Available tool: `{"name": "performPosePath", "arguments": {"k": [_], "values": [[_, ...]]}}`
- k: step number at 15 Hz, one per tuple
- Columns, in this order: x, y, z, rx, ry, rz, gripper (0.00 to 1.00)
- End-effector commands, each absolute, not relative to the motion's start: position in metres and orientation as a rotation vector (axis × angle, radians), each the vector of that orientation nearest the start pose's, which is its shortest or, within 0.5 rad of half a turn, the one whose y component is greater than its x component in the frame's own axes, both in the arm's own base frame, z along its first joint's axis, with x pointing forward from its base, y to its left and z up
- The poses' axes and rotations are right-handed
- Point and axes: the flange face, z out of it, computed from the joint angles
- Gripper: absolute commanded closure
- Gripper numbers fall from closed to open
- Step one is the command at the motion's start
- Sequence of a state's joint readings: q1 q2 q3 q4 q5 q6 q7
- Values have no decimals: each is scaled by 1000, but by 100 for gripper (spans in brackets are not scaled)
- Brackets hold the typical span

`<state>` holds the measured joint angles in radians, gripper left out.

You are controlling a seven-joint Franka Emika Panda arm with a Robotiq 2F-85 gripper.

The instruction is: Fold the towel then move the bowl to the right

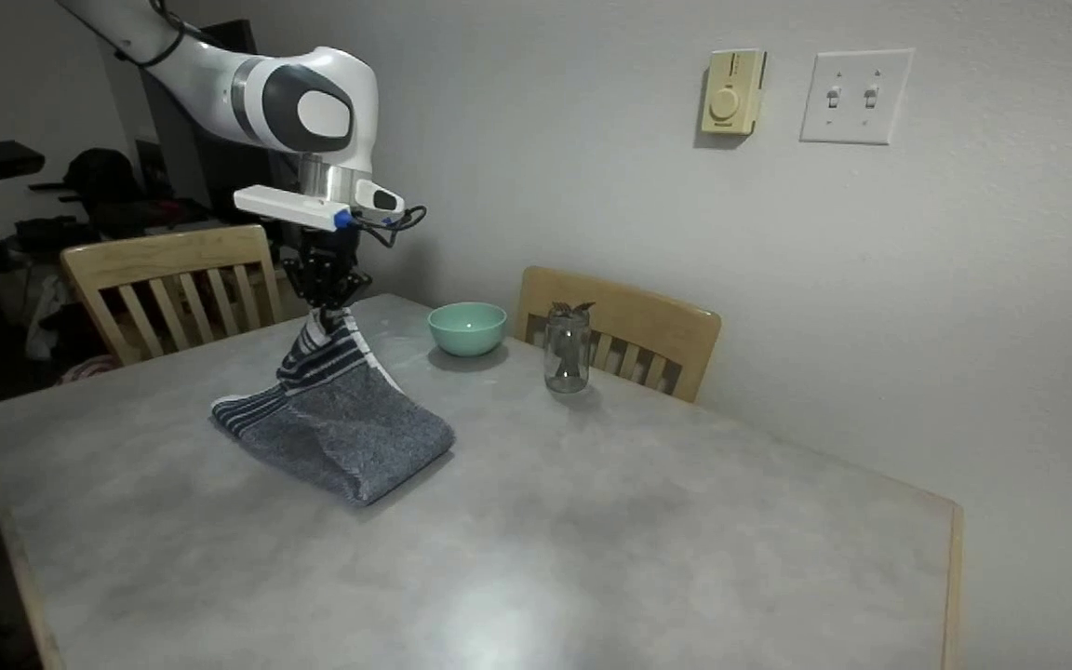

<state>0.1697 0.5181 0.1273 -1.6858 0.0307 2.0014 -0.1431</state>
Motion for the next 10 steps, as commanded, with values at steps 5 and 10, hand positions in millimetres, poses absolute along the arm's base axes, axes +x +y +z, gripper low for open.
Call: {"name": "performPosePath", "arguments": {"k": [5,10], "values": [[620,191,283,-2903,-716,385,98],[621,209,269,-2887,-737,371,98]]}}
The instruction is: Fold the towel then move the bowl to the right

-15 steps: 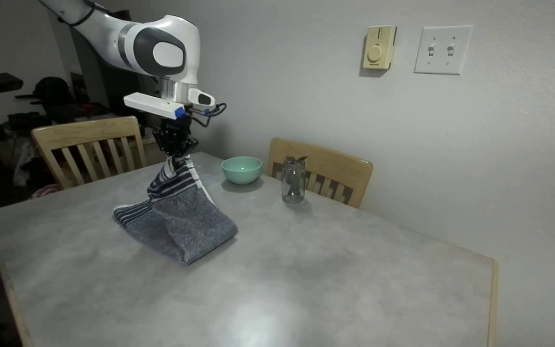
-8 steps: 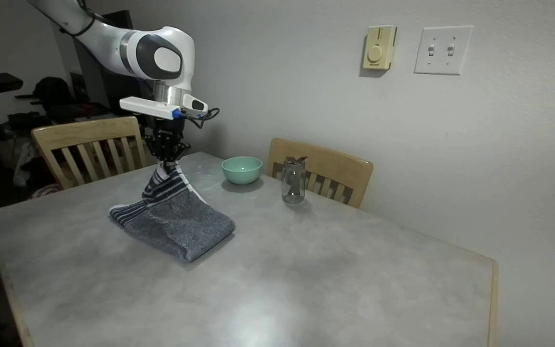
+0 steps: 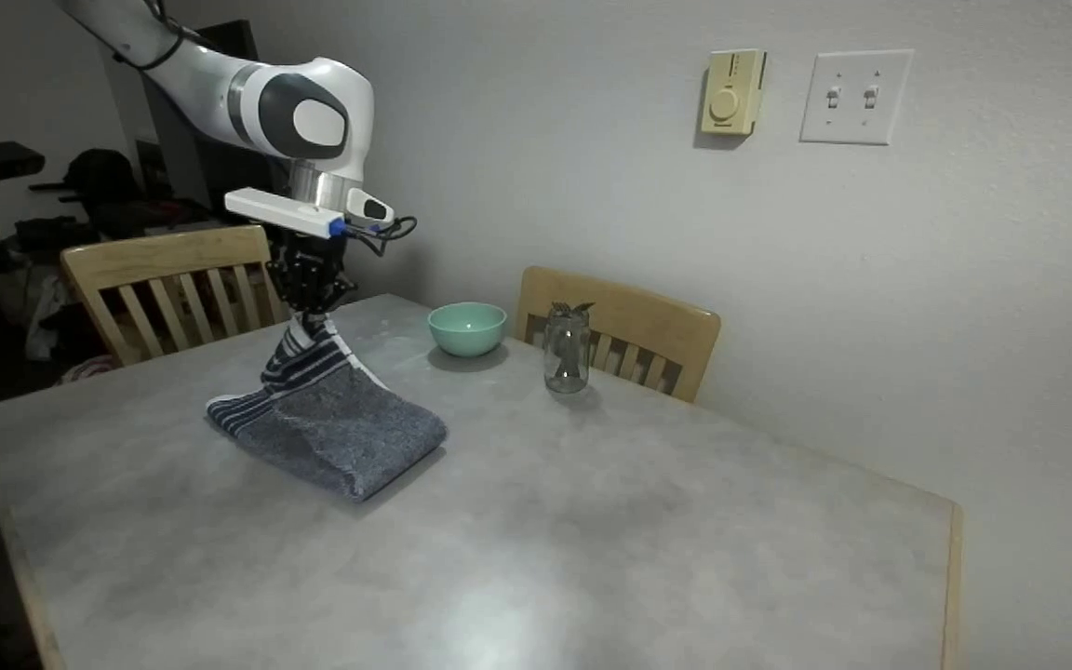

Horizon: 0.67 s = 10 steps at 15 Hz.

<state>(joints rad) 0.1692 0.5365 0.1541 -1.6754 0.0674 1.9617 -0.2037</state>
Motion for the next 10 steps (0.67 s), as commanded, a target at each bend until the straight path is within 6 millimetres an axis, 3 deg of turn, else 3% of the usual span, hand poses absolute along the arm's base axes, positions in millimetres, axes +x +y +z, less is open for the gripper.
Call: {"name": "performPosePath", "arguments": {"k": [1,2,10], "values": [[621,212,267,-2888,-741,378,98],[621,216,263,-2892,-748,387,73],[628,237,242,-2857,-784,450,19]]}}
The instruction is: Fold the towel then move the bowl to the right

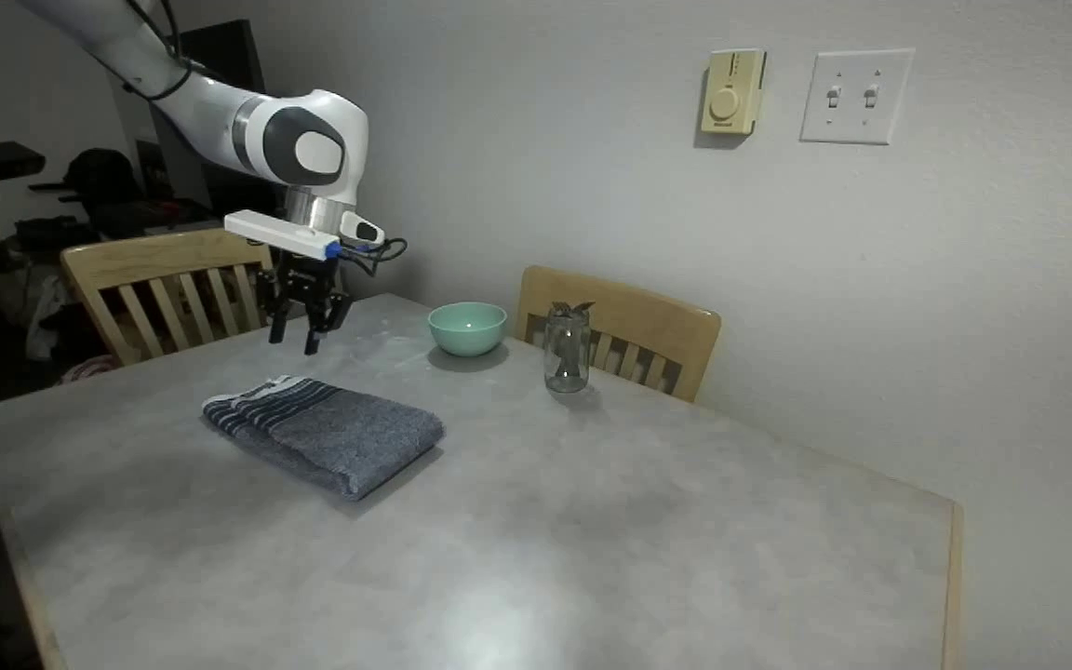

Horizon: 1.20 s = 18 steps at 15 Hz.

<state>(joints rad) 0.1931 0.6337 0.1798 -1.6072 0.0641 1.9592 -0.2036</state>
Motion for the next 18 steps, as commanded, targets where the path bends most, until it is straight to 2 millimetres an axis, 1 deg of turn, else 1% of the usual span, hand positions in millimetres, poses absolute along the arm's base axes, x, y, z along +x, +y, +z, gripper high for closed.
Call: {"name": "performPosePath", "arguments": {"k": [1,2,3,5,7,9,10,11,12,13,14,15,18], "values": [[630,234,240,-2863,-789,445,11],[633,232,241,-2875,-787,430,5],[638,225,243,-2910,-766,383,1],[652,206,250,-2974,-690,258,0],[671,182,256,-2988,-543,103,0],[690,157,260,-3006,-439,-49,0],[699,146,263,-3008,-395,-90,0],[705,132,266,-3008,-387,-100,0],[693,149,264,-3019,-444,-55,0],[697,138,266,-3023,-418,-70,0],[700,131,268,-3025,-402,-78,0],[701,128,269,-3025,-395,-82,0],[702,129,267,-3023,-404,-61,0]]}}
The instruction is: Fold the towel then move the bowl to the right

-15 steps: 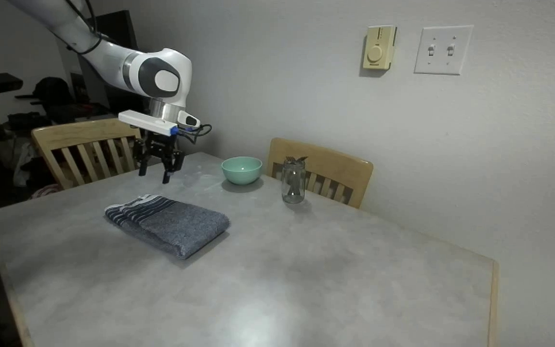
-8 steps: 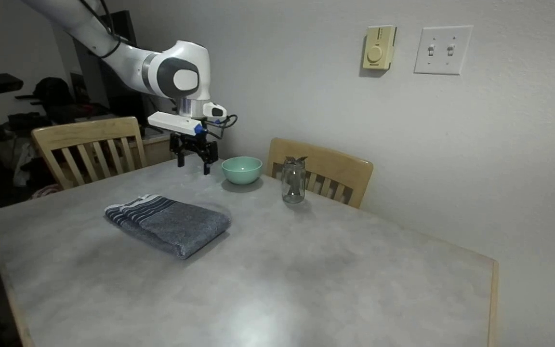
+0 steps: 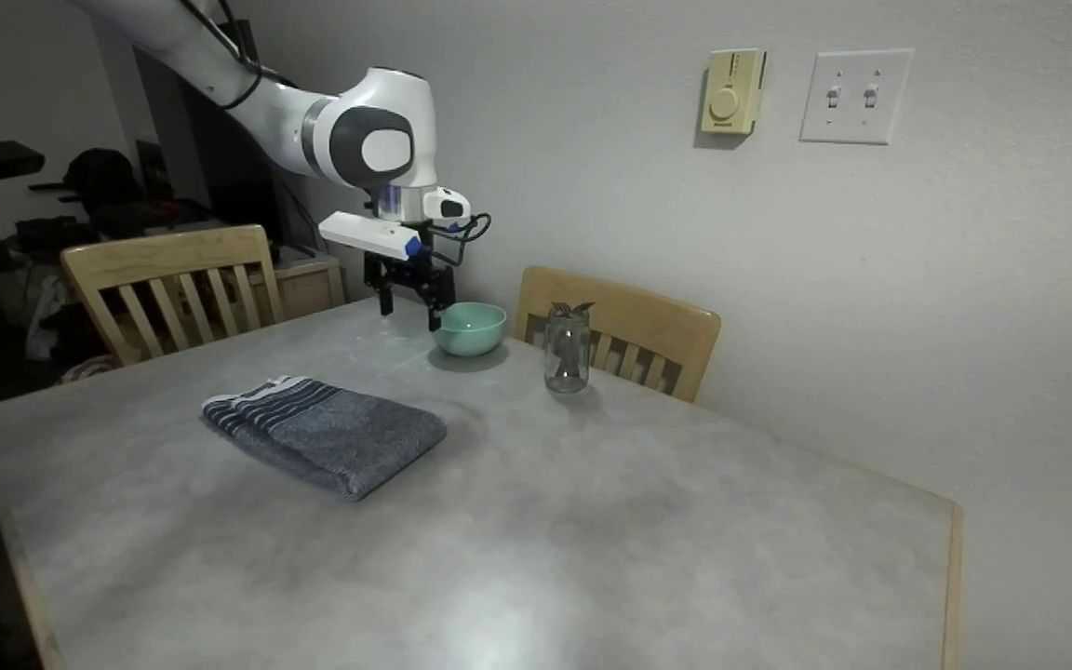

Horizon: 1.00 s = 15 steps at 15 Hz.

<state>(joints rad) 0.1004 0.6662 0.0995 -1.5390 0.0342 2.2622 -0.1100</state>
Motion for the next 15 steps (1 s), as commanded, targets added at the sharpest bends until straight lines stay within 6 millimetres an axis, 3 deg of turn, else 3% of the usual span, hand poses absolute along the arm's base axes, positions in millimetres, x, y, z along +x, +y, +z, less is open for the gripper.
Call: {"name": "performPosePath", "arguments": {"k": [1,7,11,15], "values": [[705,129,268,-3020,-414,-55,0],[741,118,276,-3027,-304,-68,0],[770,115,279,-2976,-46,-43,0],[786,126,269,-2929,163,11,0]]}}
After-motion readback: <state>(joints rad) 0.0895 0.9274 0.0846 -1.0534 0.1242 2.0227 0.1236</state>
